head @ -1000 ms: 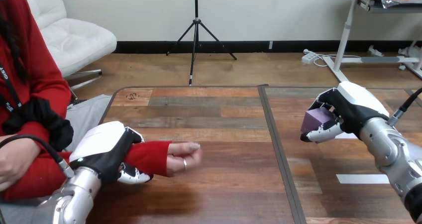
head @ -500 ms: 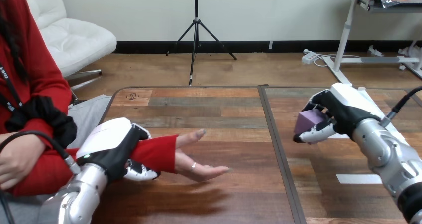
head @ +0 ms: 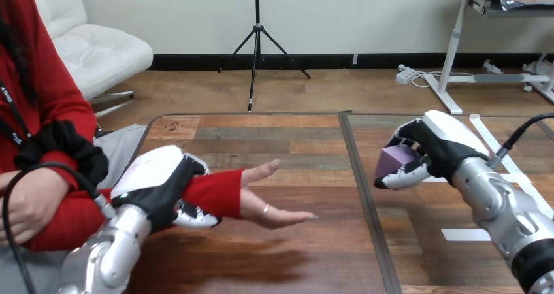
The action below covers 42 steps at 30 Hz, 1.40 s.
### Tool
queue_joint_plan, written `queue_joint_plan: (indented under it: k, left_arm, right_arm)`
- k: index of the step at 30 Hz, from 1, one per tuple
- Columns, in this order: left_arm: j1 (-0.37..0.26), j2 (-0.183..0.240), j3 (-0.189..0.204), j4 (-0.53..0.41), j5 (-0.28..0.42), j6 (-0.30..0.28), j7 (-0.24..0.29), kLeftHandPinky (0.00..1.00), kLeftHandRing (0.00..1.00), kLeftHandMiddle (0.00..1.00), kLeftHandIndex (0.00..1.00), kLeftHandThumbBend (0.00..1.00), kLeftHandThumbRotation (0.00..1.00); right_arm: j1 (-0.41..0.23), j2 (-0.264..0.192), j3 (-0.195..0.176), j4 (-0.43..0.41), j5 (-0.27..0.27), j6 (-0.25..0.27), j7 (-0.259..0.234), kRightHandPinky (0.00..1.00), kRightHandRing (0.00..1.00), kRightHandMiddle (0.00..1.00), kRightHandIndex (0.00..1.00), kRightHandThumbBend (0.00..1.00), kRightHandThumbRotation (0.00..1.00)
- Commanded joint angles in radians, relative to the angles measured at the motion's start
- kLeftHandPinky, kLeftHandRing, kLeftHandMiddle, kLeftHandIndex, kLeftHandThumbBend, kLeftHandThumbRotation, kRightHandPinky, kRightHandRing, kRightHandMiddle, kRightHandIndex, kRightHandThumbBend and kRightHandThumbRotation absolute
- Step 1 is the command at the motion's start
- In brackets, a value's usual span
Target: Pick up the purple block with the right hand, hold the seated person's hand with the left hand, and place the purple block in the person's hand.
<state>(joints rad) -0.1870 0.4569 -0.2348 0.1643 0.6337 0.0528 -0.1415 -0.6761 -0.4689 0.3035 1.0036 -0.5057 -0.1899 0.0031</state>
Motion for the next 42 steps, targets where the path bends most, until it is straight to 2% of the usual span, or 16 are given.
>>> queue_joint_plan:
  k: [1,11,27,33,42]
  left_arm:
    - [-0.249,-0.045,0.044,-0.148,-0.033,-0.043,0.041,0.28,0.34,0.41,0.41,0.59,0.01]
    - [-0.284,-0.081,0.035,-0.145,-0.036,-0.034,0.027,0.28,0.34,0.41,0.41,0.58,0.01]
    - [-0.324,-0.125,0.014,-0.121,-0.021,-0.036,0.033,0.28,0.33,0.4,0.42,0.57,0.02]
    - [-0.334,-0.139,0.007,-0.114,-0.018,-0.035,0.03,0.29,0.34,0.4,0.42,0.56,0.03]
    - [-0.346,-0.154,-0.002,-0.099,-0.015,-0.037,0.026,0.29,0.34,0.4,0.42,0.55,0.05]
  right_arm:
    - [-0.076,0.02,-0.029,-0.163,0.021,-0.006,-0.011,0.36,0.41,0.47,0.51,0.6,0.0]
    - [-0.072,0.039,-0.029,-0.216,0.026,0.001,0.009,0.35,0.41,0.47,0.51,0.59,0.0]
    - [-0.059,0.069,-0.026,-0.298,0.025,0.01,0.03,0.34,0.39,0.46,0.5,0.59,0.0]
    - [-0.054,0.077,-0.025,-0.327,0.027,0.001,0.039,0.35,0.39,0.46,0.5,0.58,0.0]
    - [-0.043,0.091,-0.026,-0.402,0.022,0.034,0.066,0.35,0.39,0.46,0.5,0.58,0.0]
